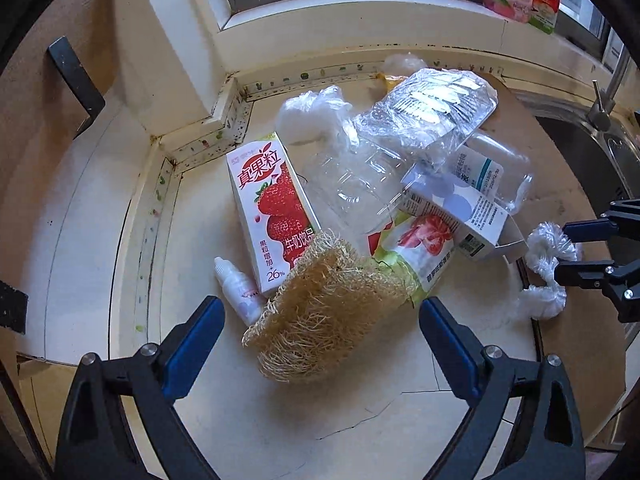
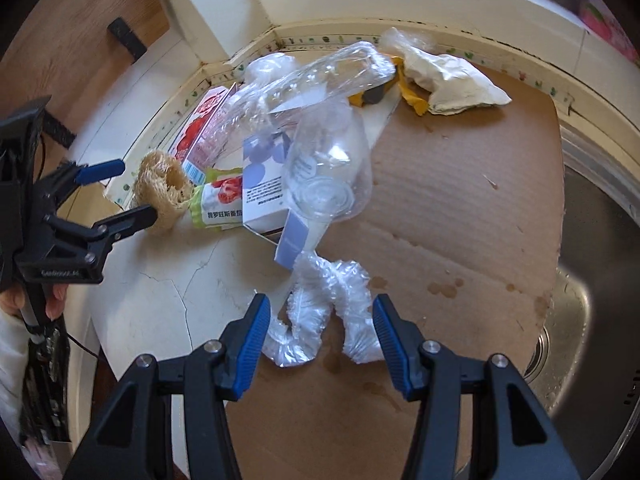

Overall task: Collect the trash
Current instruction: 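Grasp the crumpled clear plastic bag with the right tool, then grasp the loofah with the left tool while the right tool holds the plastic bag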

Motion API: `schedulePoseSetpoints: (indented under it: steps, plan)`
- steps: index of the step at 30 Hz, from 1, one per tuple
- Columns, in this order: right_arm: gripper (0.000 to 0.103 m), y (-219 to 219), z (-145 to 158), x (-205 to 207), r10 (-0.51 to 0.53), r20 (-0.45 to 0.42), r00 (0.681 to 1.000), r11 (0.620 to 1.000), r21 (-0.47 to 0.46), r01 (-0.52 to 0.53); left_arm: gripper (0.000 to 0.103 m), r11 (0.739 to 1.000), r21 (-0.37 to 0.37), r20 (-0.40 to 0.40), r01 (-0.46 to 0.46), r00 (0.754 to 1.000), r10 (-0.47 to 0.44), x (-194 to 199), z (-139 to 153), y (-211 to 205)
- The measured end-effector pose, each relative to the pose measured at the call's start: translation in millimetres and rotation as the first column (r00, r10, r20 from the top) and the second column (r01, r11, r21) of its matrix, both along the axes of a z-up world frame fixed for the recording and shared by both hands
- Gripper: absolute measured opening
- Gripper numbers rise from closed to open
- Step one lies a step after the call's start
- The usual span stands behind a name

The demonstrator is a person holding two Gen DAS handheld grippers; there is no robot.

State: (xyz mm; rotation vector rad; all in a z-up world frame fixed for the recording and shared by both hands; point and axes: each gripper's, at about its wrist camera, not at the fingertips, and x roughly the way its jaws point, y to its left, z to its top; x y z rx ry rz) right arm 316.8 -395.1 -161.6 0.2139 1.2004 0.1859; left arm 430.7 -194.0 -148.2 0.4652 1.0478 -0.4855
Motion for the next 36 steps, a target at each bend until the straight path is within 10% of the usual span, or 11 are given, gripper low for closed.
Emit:
schedulePoseSetpoints:
  steps: [11,16,22,26,36]
  plan:
    - [0.053,39.4,-8.9,-10.1,0.099,0.04,0.994,0.972,-0.219,-0.088,0.039,0.999,0.001,0.024,-0.035,0.999,0.035,-10.6,-0.8,2.4]
    - [0.034,48.2,-7.7,-16.8,0.105,0.058,0.993,0.959,-0.269,-0.086,0.009,0.996,-0.039,0.019,-0.077,0.997,0.078,-11.0,7.4,8.9]
    - [0.016,51.3,-5.9,-22.0,0.112,0.056,0.992,0.966,-0.239,-0.096,0.015,0.995,-0.059,-0.015,-0.074,0.997,0.074,-12.9,9.4,12.5]
    - [0.016,49.5,-4.1,-28.2,0.107,0.05,0.993,0.976,-0.196,-0.095,0.083,0.998,-0.056,-0.02,-0.011,1.0,0.01,-20.9,11.0,7.5]
    - [0.016,37.4,-0.3,-36.7,0.081,0.056,0.995,0.987,-0.145,-0.072,0.073,0.995,0.066,0.039,0.073,0.996,-0.076,-24.3,-7.0,-27.7]
